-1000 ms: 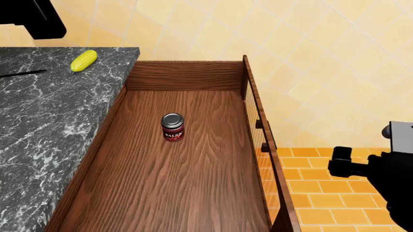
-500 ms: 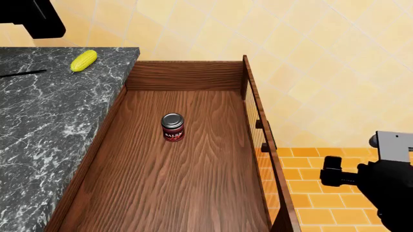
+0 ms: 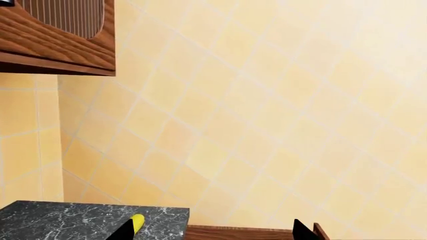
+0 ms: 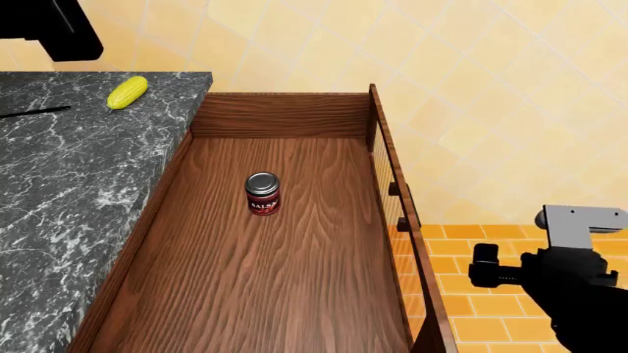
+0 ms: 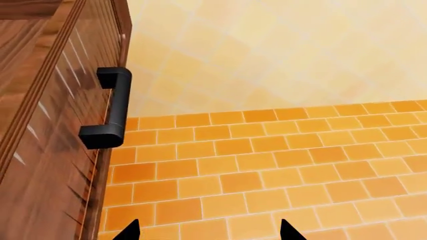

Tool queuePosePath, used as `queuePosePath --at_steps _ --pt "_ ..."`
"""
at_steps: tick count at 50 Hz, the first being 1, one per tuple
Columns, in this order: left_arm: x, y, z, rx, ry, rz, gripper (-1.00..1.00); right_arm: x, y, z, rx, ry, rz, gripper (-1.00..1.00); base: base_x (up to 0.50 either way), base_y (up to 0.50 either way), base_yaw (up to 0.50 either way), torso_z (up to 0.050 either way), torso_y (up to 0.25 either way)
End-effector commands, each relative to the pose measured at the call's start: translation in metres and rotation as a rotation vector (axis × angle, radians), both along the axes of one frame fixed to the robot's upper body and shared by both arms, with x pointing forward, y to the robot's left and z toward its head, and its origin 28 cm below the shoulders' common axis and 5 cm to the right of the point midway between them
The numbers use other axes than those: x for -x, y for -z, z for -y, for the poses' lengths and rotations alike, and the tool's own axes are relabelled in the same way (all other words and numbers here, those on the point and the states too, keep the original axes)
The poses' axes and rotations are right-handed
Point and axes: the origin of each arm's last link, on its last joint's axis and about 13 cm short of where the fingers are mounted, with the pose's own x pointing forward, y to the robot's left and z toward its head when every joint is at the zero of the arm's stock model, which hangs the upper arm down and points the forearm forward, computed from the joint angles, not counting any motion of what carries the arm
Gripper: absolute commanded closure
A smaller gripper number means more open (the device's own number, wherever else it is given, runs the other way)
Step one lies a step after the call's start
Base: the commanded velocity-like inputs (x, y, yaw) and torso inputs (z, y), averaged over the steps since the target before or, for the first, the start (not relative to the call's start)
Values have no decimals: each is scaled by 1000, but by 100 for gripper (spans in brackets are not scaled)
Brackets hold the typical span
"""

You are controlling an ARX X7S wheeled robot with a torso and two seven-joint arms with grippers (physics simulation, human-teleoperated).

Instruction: Close the right drawer.

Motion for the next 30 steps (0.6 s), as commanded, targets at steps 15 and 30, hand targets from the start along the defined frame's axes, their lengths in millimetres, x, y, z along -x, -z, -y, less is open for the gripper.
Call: queuePosePath --at_steps 15,30 --pt "0 1 1 -5 3 0 -100 -5 10 -11 20 -47 -7 -100 0 0 0 0 0" --pt "0 2 1 -5 4 -3 -100 -8 17 -16 23 -60 -16 -100 0 0 0 0 0"
